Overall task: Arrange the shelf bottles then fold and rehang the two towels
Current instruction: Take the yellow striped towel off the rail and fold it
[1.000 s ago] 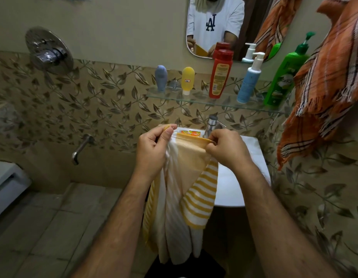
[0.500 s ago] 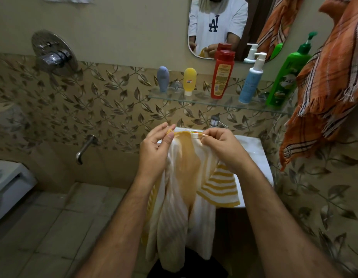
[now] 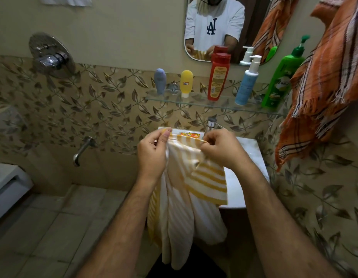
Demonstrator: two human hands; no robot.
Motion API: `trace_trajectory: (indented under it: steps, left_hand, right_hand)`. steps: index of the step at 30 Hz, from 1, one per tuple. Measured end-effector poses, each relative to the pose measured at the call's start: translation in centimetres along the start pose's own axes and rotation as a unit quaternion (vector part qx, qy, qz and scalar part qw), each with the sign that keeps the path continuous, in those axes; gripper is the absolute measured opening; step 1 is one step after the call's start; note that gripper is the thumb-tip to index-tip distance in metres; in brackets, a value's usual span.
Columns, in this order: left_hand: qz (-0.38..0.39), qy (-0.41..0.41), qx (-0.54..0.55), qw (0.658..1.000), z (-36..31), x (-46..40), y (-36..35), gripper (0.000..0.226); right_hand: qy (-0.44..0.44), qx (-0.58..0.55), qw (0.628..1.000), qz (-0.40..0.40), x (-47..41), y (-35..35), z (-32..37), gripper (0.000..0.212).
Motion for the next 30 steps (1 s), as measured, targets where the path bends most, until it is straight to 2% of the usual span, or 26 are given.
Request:
trace_trajectory:
  steps: [2, 4, 7, 10, 14, 17, 20, 24, 26, 28, 29, 30]
  left_hand:
    - [-0.022, 0.008, -0.009, 1.000, 0.0, -0.3, 0.9, 0.021]
    - [-0.027, 0.010, -0.020, 0.999, 0.0, -0.1, 1.1, 0.022]
    - [-0.035, 0.022, -0.022, 0.999, 0.6, 0.0, 1.2, 0.023]
    - [-0.038, 0.034, -0.024, 0.998, 1.1, -0.1, 1.4, 0.024]
    - [-0.050, 0.004, -0.041, 0.998, 0.0, 0.4, 1.0, 0.026]
    - [-0.039, -0.004, -0.045, 0.998, -0.6, 1.1, -0.1, 0.026]
    - [-0.031, 0.022, -0.011, 0.999, -0.5, 1.4, -0.7, 0.025]
    - [-0.024, 0.064, 0.049, 0.996, -0.3, 1.6, -1.1, 0.017]
    - [-0.012, 0.089, 0.070, 0.994, -0.2, 1.6, -1.2, 0.022]
    - [-0.007, 0.142, 0.116, 0.983, 0.6, 1.7, -1.3, 0.020]
    - [-0.007, 0.170, 0.141, 0.975, 1.2, 1.8, -1.3, 0.017]
    - [-0.009, 0.195, 0.160, 0.968, 1.6, 2.0, -1.3, 0.015]
  right_hand:
    - [-0.038, 0.077, 0.996, -0.030, 0.2, 1.0, -1.7, 0.019]
    - [-0.051, 0.071, 0.996, -0.021, 0.2, 1.3, -2.5, 0.023]
    - [-0.043, -0.074, 0.995, 0.051, 0.4, 1.1, -2.1, 0.023]
    - [-0.026, -0.207, 0.973, 0.100, 0.9, 1.4, -1.0, 0.020]
    - [0.000, -0.288, 0.951, 0.114, 0.9, 1.0, 0.2, 0.027]
    - [0.002, -0.374, 0.919, 0.127, 0.9, -0.2, 1.3, 0.033]
    - [0.000, -0.436, 0.890, 0.138, 1.0, -0.8, 2.1, 0.034]
    - [0.008, -0.483, 0.850, 0.212, 1.6, -2.0, 2.7, 0.041]
    - [0.036, -0.455, 0.863, 0.216, 1.7, -2.1, 2.8, 0.034]
    - [0.059, -0.389, 0.902, 0.176, 1.3, -1.8, 2.9, 0.015]
    - [0.067, -0.347, 0.925, 0.142, 1.0, -1.5, 2.8, 0.013]
    - [0.075, -0.298, 0.946, 0.106, 0.8, -1.1, 2.8, 0.019]
Point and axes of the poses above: each hand's wrist, its own x-axis away from the middle knuckle, its own y-axis out of the back of the hand, z = x × y, the point moved 9 cm from there along -x, towards the middle knuckle, and after that the axes turned 8 degrees about x, right-handed, at the moved point
